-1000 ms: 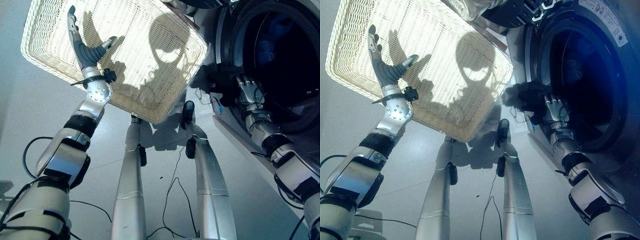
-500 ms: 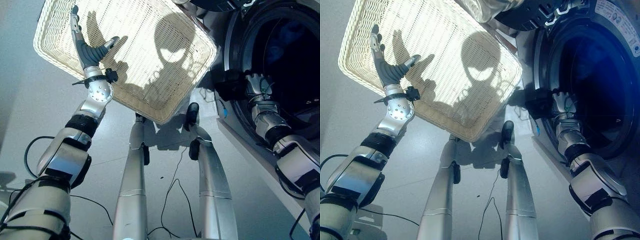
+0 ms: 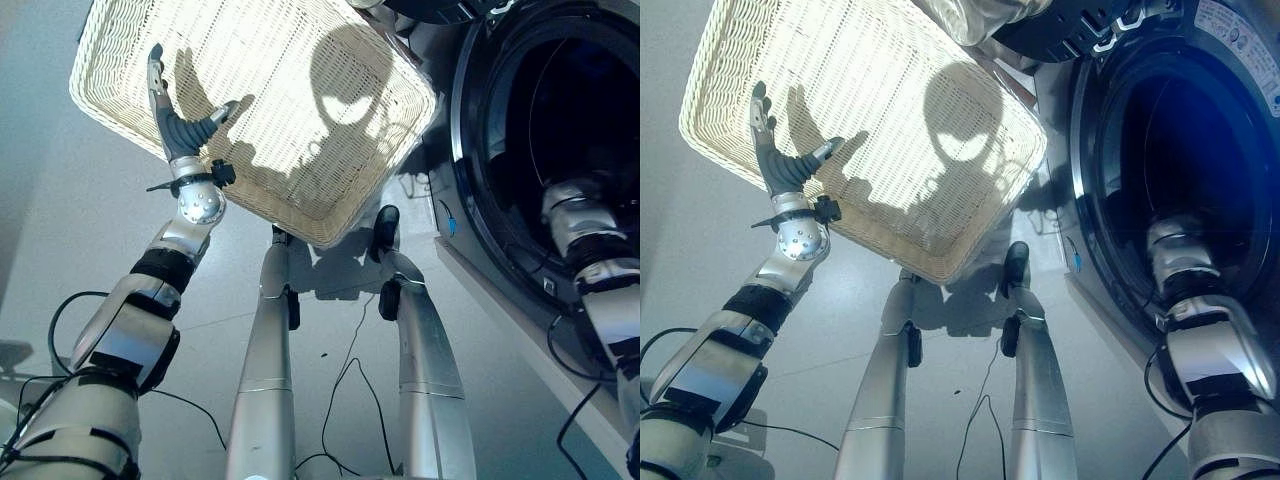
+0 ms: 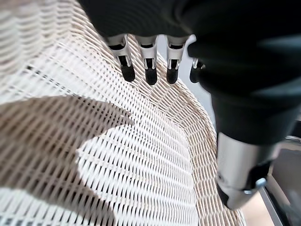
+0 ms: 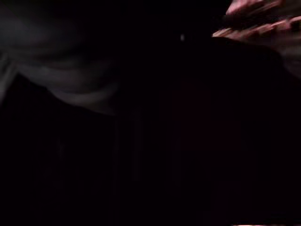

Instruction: Put the clothes into the washing machine.

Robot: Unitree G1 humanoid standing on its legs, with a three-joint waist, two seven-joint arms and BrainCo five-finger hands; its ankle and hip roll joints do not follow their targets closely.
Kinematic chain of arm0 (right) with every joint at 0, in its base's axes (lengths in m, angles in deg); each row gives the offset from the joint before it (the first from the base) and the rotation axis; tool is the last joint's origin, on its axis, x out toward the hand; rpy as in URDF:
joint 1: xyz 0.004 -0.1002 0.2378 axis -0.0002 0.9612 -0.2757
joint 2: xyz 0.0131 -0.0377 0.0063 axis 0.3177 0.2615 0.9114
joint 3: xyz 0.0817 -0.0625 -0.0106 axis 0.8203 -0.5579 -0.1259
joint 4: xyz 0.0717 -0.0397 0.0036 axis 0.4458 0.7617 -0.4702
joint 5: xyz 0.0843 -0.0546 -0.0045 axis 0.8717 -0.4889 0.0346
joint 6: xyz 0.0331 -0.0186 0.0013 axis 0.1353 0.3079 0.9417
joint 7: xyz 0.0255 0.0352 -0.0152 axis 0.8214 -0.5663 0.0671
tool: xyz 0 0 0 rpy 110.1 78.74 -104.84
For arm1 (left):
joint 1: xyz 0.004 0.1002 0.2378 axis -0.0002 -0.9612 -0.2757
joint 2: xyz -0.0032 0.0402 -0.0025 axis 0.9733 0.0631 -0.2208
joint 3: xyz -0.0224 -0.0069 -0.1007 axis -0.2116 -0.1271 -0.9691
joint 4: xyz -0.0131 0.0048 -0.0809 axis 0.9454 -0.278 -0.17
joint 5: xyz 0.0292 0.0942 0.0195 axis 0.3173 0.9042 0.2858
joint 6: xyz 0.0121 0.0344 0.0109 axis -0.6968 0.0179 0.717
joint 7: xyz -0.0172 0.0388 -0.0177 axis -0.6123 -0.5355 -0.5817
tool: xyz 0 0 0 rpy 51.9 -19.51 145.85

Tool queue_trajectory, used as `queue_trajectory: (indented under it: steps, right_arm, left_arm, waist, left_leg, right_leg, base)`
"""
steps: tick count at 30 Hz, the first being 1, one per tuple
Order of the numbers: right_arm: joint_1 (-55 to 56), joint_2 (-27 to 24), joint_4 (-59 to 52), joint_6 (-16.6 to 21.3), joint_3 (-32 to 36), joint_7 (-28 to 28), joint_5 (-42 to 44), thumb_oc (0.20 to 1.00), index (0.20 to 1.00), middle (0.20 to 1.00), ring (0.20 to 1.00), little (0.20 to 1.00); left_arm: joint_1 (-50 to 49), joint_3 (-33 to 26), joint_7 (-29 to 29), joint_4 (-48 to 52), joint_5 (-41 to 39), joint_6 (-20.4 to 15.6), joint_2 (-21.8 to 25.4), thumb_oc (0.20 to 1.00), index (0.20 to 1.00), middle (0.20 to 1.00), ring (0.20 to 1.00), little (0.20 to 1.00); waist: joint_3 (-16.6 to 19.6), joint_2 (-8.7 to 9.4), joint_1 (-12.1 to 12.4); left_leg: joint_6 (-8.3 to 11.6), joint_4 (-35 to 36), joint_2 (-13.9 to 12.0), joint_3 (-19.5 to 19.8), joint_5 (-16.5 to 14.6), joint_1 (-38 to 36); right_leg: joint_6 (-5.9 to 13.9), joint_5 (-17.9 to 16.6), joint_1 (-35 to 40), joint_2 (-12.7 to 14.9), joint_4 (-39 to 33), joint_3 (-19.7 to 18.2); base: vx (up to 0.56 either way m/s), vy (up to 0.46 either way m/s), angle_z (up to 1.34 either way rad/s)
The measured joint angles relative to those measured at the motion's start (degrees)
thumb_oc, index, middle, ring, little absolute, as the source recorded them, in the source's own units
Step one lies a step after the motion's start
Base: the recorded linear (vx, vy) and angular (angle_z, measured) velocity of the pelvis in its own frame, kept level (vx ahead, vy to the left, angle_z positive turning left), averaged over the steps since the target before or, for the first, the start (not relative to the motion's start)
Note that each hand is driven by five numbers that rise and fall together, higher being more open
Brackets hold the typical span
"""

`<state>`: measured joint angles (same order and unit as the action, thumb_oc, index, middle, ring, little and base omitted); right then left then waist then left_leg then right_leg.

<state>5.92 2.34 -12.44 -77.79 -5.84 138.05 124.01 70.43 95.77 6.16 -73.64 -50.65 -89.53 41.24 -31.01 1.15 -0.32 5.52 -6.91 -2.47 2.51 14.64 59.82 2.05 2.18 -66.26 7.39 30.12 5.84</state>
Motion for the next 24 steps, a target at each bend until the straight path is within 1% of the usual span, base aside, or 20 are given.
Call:
queue_trajectory:
  steps: [1, 3, 5, 6, 7, 8, 9, 10, 12, 14, 15, 16, 17, 18, 19, 21, 22, 24]
  right_arm:
    - [-0.33, -0.01, 0.89, 1.38, 0.57, 1.62, 3.39, 0.219, 0.219, 0.219, 0.219, 0.219]
    - [-0.75, -0.13, 2.02, 3.52, 1.88, 3.16, 8.78, 0.25, 0.25, 0.25, 0.25, 0.25]
    - [-0.72, -0.15, 2.9, 5.71, 1.95, 3.65, 12.07, 0.561, 0.561, 0.561, 0.561, 0.561]
    - [-0.74, -0.15, 2.77, 6.4, 1.95, 3.28, 12.25, 0.871, 0.871, 0.871, 0.871, 0.871]
    - [-0.81, -0.15, 2.41, 6.78, 1.93, 2.72, 12.21, 0.95, 0.95, 0.95, 0.95, 0.95]
    - [-0.76, -0.15, 2.06, 7.13, 1.93, 1.86, 12.16, 1.0, 1.0, 1.0, 1.0, 1.0]
    - [-0.75, -0.15, 1.87, 7.2, 1.85, 1.31, 12.09, 1.0, 1.0, 1.0, 1.0, 1.0]
    - [-0.69, -0.11, 1.29, 7.16, 1.08, -1.16, 11.2, 1.0, 1.0, 1.0, 1.0, 1.0]
    - [-0.12, -0.13, -2.53, 6.4, -1.46, -5.3, 4.62, 1.0, 1.0, 1.0, 1.0, 1.0]
    - [0.05, -0.22, -4.81, 5.51, -3.23, -7.02, 0.46, 1.0, 1.0, 1.0, 1.0, 1.0]
    - [0.12, -0.43, -7.31, 3.41, -5.45, -8.91, -6.12, 1.0, 1.0, 1.0, 1.0, 1.0]
    - [0.18, -0.37, -8.41, 2.46, -6.69, -9.27, -9.05, 1.0, 1.0, 1.0, 1.0, 1.0]
    - [0.13, -0.42, -10.24, -0.31, -9.71, -9.6, -14.09, 1.0, 1.0, 1.0, 1.0, 1.0]
    - [0.11, -0.44, -11.35, -1.94, -11.58, -10.01, -17.36, 1.0, 1.0, 1.0, 1.0, 1.0]
    - [0.22, -0.5, -14.55, -6.21, -15.16, -10.18, -24.19, 1.0, 1.0, 1.0, 1.0, 1.0]
    - [0.79, -0.69, -18.34, -10.72, -17.52, -10.45, -31.63, 1.0, 1.0, 1.0, 1.0, 1.0]
    - [1.22, -1.24, -21.4, -14.11, -19.6, -10.2, -35.34, 1.0, 1.0, 1.0, 1.0, 1.0]
    - [0.85, -1.24, -22.07, -16.95, -20.87, -9.96, -40.57, 1.0, 1.0, 1.0, 1.0, 1.0]
  left_arm:
    - [0.17, 0.0, 0.0, 0.2, 0.1, 0.0, 0.06, 1.0, 1.0, 1.0, 1.0, 1.0]
    - [0.39, 0.02, 0.09, 0.44, 0.39, 0.01, 0.75, 1.0, 1.0, 1.0, 1.0, 1.0]
    - [0.68, 0.1, 0.16, 0.43, 0.12, 0.07, 1.52, 1.0, 1.0, 1.0, 1.0, 1.0]
    - [0.84, 0.12, 0.31, 0.36, -0.31, 0.09, 2.1, 1.0, 1.0, 1.0, 1.0, 1.0]
    - [1.02, 0.12, 0.49, 0.2, -0.58, 0.1, 2.4, 1.0, 1.0, 1.0, 1.0, 1.0]
    - [1.43, 0.11, 0.88, -0.05, -1.04, 0.14, 2.88, 1.0, 1.0, 1.0, 1.0, 1.0]
    - [1.68, 0.12, 1.08, -0.19, -1.37, 0.14, 3.02, 1.0, 1.0, 1.0, 1.0, 1.0]
    - [2.35, 0.13, 1.46, -0.24, -2.43, 0.23, 3.18, 1.0, 1.0, 1.0, 1.0, 1.0]
    - [3.19, 0.15, 1.85, -0.24, -3.18, 0.4, 3.5, 1.0, 1.0, 1.0, 1.0, 1.0]
    - [3.44, 0.18, 1.98, -0.23, -3.28, 0.6, 3.45, 1.0, 1.0, 1.0, 1.0, 1.0]
    - [3.63, 0.2, 2.22, -0.23, -3.5, 0.82, 3.38, 1.0, 1.0, 1.0, 1.0, 1.0]
    - [3.68, 0.24, 2.24, -0.23, -3.54, 0.89, 3.33, 1.0, 1.0, 1.0, 1.0, 1.0]
    - [3.69, 0.29, 2.23, -0.22, -3.53, 0.96, 3.19, 1.0, 1.0, 1.0, 1.0, 1.0]
    - [3.67, 0.29, 2.21, -0.22, -3.54, 1.03, 3.13, 1.0, 1.0, 1.0, 1.0, 1.0]
    - [3.67, 0.31, 2.17, -0.16, -3.5, 1.11, 3.06, 1.0, 1.0, 1.0, 1.0, 1.0]
    - [3.71, 0.31, 1.87, 0.05, -3.49, 1.15, 2.71, 1.0, 1.0, 1.0, 1.0, 1.0]
    - [3.72, 0.32, 1.36, 0.53, -3.44, 1.16, 2.66, 1.0, 1.0, 1.0, 1.0, 1.0]
    - [4.13, 0.31, 1.06, 0.53, -3.38, 1.15, 2.65, 1.0, 1.0, 1.0, 1.0, 1.0]
  waist:
    - [0.0, 0.0, 0.07]
    - [-0.05, 0.1, 0.16]
    - [-0.05, 0.1, 0.29]
    - [-0.06, 0.12, 0.18]
    - [-0.07, 0.12, 0.1]
    - [-0.07, 0.13, -0.03]
    - [-0.07, 0.13, -0.06]
    - [-0.07, 0.13, -0.14]
    - [-0.07, 0.13, -0.53]
    - [-0.07, 0.13, -0.64]
    - [-0.07, 0.13, -1.0]
    - [-0.07, 0.12, -1.13]
    - [-0.06, 0.12, -1.31]
    - [-0.06, 0.12, -1.49]
    - [-0.06, 0.11, -1.8]
    - [-0.06, 0.11, -1.83]
    - [-0.04, 0.07, -1.79]
    - [-0.03, 0.06, -1.77]
  left_leg:
    - [-0.03, -0.03, 0.04, 0.01, 0.02, 0.0]
    - [-0.07, -0.03, -0.23, 0.16, 0.05, 0.0]
    - [-0.11, -0.07, -0.13, 0.3, 0.09, 0.0]
    - [-0.13, -0.05, -0.08, 0.46, 0.1, 0.02]
    - [-0.14, -0.04, -0.03, 0.59, 0.1, 0.04]
    - [-0.15, -0.04, -0.03, 0.67, 0.11, 0.07]
    - [-0.16, -0.04, -0.03, 0.67, 0.11, 0.07]
    - [-0.16, -0.03, 0.03, 0.7, 0.11, 0.07]
    - [-0.18, 0.07, 0.04, 0.75, 0.12, 0.07]
    - [-0.17, 0.13, -0.03, 0.75, 0.12, 0.07]
    - [-0.11, 0.2, -0.11, 0.81, 0.17, 0.07]
    - [-0.1, 0.24, -0.13, 0.82, 0.17, 0.07]
    - [-0.1, 0.34, -0.12, 0.81, 0.17, 0.08]
    - [-0.1, 0.37, -0.12, 0.81, 0.17, 0.08]
    - [-0.07, 0.55, -0.1, 0.79, 0.15, 0.09]
    - [-0.03, 0.61, -0.09, 0.76, 0.11, 0.14]
    - [0.04, 0.64, -0.11, 0.72, 0.03, 0.42]
    - [0.07, 0.64, -0.19, 0.73, 0.03, 1.09]
  right_leg:
    - [-0.01, -0.02, 0.04, 0.02, -0.05, 0.0]
    - [-0.13, -0.28, 0.22, -0.05, -0.36, 0.12]
    - [-0.08, -0.44, 0.53, -0.06, -0.82, 0.34]
    - [-0.06, -0.45, 0.58, -0.04, -0.9, 0.44]
    - [-0.06, -0.46, 0.62, -0.04, -0.97, 0.49]
    - [-0.04, -0.48, 0.63, -0.01, -1.01, 0.53]
    - [-0.04, -0.48, 0.63, -0.01, -1.02, 0.53]
    - [-0.02, -0.49, 0.64, 0.0, -1.05, 0.53]
    - [-0.05, -0.67, 0.64, -0.09, -1.28, 0.56]
    - [0.03, -0.74, 0.65, -0.16, -1.45, 0.6]
    - [0.04, -0.73, 0.65, -0.22, -1.45, 0.71]
    - [0.06, -0.7, 0.64, -0.23, -1.45, 0.77]
    - [0.26, -0.57, 0.59, -0.21, -1.44, 0.78]
    - [0.27, -0.56, 0.59, -0.21, -1.45, 0.79]
    - [0.27, -0.52, 0.5, -0.18, -1.45, 0.8]
    - [0.22, -0.43, 0.36, -0.16, -1.41, 0.78]
    - [0.2, -0.3, 0.04, -0.15, -1.31, 0.79]
    - [0.15, -0.27, -0.61, -0.21, -1.31, 0.86]
  base:
    - [-0.02, -0.036, 0.0]
    - [-0.02, -0.035, -0.01]
    - [0.0, 0.0, 0.0]
    - [0.0, 0.0, 0.0]
    - [0.0, 0.0, 0.0]
    - [0.0, 0.0, 0.0]
    - [0.0, 0.0, 0.0]
    - [0.0, 0.0, 0.0]
    - [0.0, 0.003, -0.02]
    - [0.0, 0.002, -0.02]
    - [0.0, 0.0, 0.0]
    - [0.0, 0.0, 0.0]
    - [0.0, 0.0, 0.0]
    - [-0.02, 0.031, 0.01]
    - [-0.01, 0.034, 0.01]
    - [-0.01, 0.036, 0.0]
    - [0.0, 0.0, 0.0]
    - [0.0, 0.0, 0.0]
